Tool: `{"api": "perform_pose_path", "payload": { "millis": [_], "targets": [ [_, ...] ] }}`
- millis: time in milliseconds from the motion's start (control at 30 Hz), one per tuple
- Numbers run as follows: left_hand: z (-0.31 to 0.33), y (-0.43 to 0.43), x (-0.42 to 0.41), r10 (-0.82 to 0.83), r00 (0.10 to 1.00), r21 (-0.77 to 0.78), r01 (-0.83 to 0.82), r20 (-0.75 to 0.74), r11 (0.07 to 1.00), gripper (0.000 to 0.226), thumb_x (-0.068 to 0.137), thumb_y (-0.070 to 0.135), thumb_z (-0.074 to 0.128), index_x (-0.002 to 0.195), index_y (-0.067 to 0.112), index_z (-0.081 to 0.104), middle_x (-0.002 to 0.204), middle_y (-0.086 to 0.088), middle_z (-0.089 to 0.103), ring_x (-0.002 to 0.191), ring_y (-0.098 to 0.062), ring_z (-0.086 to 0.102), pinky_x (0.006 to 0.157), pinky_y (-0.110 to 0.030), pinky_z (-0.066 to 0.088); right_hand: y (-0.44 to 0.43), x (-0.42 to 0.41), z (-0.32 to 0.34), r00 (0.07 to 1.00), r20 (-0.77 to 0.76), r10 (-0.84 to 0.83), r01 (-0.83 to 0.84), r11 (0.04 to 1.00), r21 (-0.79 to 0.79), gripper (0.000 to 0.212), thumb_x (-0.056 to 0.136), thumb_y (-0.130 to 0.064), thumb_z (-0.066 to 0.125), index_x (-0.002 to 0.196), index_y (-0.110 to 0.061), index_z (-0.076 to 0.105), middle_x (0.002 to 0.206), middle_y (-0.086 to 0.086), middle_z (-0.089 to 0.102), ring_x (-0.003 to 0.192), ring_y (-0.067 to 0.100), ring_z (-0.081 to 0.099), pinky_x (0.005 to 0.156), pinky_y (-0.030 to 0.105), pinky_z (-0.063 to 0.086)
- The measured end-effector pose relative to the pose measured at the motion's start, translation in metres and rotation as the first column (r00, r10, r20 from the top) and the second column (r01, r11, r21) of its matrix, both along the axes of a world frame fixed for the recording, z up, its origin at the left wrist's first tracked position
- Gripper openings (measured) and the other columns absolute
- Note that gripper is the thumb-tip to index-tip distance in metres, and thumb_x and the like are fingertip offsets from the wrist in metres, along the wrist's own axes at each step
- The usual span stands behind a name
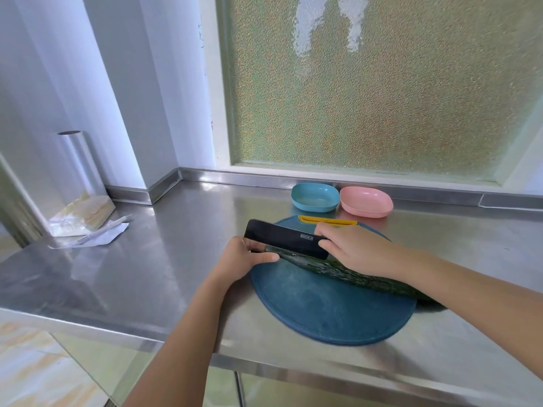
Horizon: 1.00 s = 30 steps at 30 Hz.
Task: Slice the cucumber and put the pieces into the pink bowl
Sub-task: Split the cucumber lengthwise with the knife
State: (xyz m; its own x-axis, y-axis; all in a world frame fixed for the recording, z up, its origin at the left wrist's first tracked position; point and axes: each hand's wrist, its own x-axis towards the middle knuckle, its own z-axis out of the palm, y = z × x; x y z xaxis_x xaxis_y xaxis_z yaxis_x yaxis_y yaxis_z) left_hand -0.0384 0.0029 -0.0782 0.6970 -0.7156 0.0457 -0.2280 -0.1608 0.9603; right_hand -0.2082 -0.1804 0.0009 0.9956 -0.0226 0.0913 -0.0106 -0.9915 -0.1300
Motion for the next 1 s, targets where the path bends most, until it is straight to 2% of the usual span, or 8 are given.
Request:
{"api": "perform_pose_path", "payload": {
  "millis": [133,267,367,467,667,800,900,1000],
  "targets": [
    [0.004,0.001,-0.003,-0.045,0.998,-0.064,0.043,-0.041,0.997,0.019,0.070,0.008,0.079,0.087,0.016,0.076,0.087,-0.004,0.075,0.079,-0.012,0.069,0.075,-0.022,0.052,-0.003,0.001,-0.002,1.000,0.011,-0.014,0.014,0.999,0.044,0.010,0.102,-0.031,0.035,0.094,-0.026,0.038,0.083,0.002,0.056,0.074,0.024,0.053,0.073,0.044,0.046],
    [0.003,0.002,-0.002,-0.048,0.997,-0.073,0.043,-0.061,0.996,0.022,0.068,0.011,0.080,0.089,0.014,0.076,0.089,-0.005,0.074,0.083,-0.017,0.070,0.082,-0.028,0.054,-0.002,-0.001,-0.003,1.000,0.001,-0.005,0.005,0.999,0.054,0.008,0.102,-0.029,0.035,0.096,-0.026,0.038,0.077,0.001,0.054,0.069,0.020,0.051,0.069,0.038,0.041],
    [0.004,0.002,-0.002,-0.042,0.997,-0.075,0.038,-0.065,0.997,0.022,0.068,0.010,0.080,0.090,0.011,0.076,0.088,-0.005,0.074,0.080,-0.015,0.069,0.079,-0.026,0.054,-0.001,-0.004,-0.004,1.000,0.008,0.005,-0.005,0.997,0.071,0.010,0.102,-0.028,0.035,0.095,-0.023,0.039,0.070,-0.003,0.051,0.066,0.016,0.048,0.065,0.034,0.037],
    [0.003,0.002,-0.003,-0.033,0.996,-0.080,0.027,-0.078,0.996,0.022,0.066,0.010,0.081,0.087,0.010,0.076,0.085,-0.004,0.074,0.077,-0.012,0.069,0.076,-0.024,0.053,-0.004,-0.007,-0.006,1.000,-0.006,-0.009,0.009,0.999,0.032,0.012,0.102,-0.030,0.034,0.095,-0.023,0.039,0.071,-0.003,0.053,0.066,0.016,0.049,0.065,0.032,0.037],
    [-0.002,0.003,0.004,-0.059,0.996,-0.052,0.056,-0.062,0.997,0.037,0.065,0.016,0.084,0.100,0.015,0.073,0.094,-0.008,0.073,0.093,-0.023,0.068,0.090,-0.036,0.052,-0.006,-0.018,-0.010,0.998,-0.054,-0.023,0.017,0.994,-0.110,0.017,0.103,-0.032,0.029,0.100,-0.019,0.040,0.078,0.001,0.057,0.069,0.024,0.054,0.069,0.041,0.043],
    [-0.003,0.004,0.007,-0.074,0.997,-0.034,0.073,-0.008,0.997,0.037,0.064,0.016,0.084,0.099,0.014,0.073,0.095,-0.006,0.073,0.092,-0.019,0.067,0.089,-0.033,0.051,-0.001,-0.026,-0.014,0.998,-0.053,-0.027,0.017,0.981,-0.195,0.018,0.103,-0.031,0.027,0.103,-0.017,0.038,0.066,-0.006,0.042,0.064,0.027,0.051,0.060,0.039,0.035],
    [-0.002,0.007,0.007,-0.061,0.998,-0.011,0.061,0.013,0.998,0.030,0.067,0.012,0.082,0.096,0.012,0.073,0.097,-0.006,0.073,0.093,-0.017,0.066,0.090,-0.029,0.050,0.000,-0.027,-0.017,0.998,-0.042,-0.036,0.026,0.975,-0.222,0.018,0.103,-0.031,0.026,0.102,-0.017,0.038,0.075,-0.001,0.053,0.065,0.027,0.053,0.061,0.040,0.038],
    [-0.001,0.008,0.007,-0.045,0.999,-0.024,0.045,-0.001,0.999,0.028,0.069,0.006,0.080,0.096,0.007,0.073,0.098,-0.007,0.073,0.090,-0.011,0.065,0.082,-0.019,0.049,-0.003,-0.027,-0.017,0.997,-0.052,-0.060,0.045,0.967,-0.249,0.016,0.103,-0.029,0.027,0.098,-0.017,0.036,0.077,0.001,0.057,0.064,0.027,0.052,0.062,0.041,0.041]
  ]
}}
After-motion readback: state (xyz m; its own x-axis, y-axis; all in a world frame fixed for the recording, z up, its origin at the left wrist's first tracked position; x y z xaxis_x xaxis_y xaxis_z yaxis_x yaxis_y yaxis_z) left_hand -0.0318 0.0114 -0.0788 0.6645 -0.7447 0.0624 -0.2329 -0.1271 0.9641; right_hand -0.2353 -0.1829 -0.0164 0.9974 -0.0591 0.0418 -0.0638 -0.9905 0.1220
